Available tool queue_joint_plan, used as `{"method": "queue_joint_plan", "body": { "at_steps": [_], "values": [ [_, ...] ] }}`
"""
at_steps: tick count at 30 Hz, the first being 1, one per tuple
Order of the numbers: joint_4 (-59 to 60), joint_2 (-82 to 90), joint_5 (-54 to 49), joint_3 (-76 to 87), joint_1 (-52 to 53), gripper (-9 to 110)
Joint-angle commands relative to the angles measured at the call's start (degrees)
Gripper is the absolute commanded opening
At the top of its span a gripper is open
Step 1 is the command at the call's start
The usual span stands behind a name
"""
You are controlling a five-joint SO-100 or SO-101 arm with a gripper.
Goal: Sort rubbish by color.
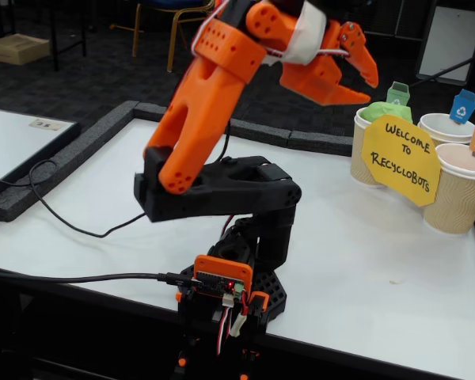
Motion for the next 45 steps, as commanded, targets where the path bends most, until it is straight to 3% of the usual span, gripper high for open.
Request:
{"method": "queue_joint_plan", "body": {
  "at_steps": [1,22,41,45],
  "values": [
    [-2.3,1.0,-1.2,-0.6,-2.3,0],
    [-3.3,1.0,-1.2,3.7,-40.4,0],
    [-3.8,0.9,-1.2,5.9,-45.9,0],
    [-3.8,0.9,-1.2,5.8,-50.9,0]
  ]
}}
